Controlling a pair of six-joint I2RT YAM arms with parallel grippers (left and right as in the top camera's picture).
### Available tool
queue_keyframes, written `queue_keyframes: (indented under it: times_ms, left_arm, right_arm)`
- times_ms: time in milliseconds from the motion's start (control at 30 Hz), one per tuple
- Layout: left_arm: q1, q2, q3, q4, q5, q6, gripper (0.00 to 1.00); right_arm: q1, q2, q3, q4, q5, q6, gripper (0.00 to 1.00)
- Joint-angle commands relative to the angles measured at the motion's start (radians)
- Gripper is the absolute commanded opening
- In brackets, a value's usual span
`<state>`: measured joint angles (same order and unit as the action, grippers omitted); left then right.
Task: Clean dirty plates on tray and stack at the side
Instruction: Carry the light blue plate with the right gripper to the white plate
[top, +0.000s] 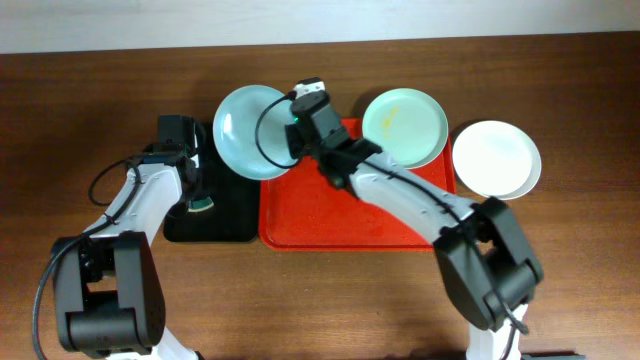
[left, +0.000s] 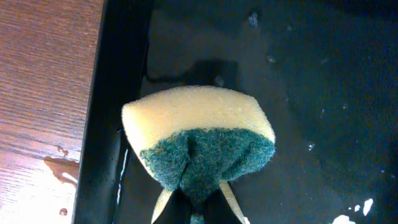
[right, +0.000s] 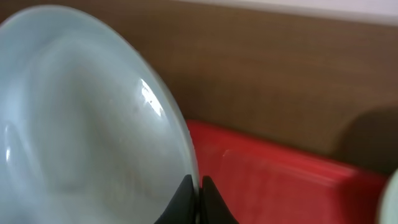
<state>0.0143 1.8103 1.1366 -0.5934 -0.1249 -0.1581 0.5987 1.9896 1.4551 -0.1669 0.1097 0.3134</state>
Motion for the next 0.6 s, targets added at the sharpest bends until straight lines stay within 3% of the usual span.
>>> queue_keyframes:
  times_ms: [0,200,567]
  left_arm:
    - [0.002,-0.01,-0.001,0.003,-0.01,-0.01,0.02]
    - [0.002,-0.01,-0.001,0.003,0.005,-0.01,0.02]
    - [0.001,-0.01,-0.001,0.022,0.097,0.033,0.0]
  right_arm:
    - [-0.09,-0.115,0.01,-0.093,-0.245,0.07,0.04]
    - [-0.285,-0.21,0.01,-0.313,-0.433,0.069,0.04]
    - [-0.831,-0.281,0.01,-0.711,-0.439,0.058,0.04]
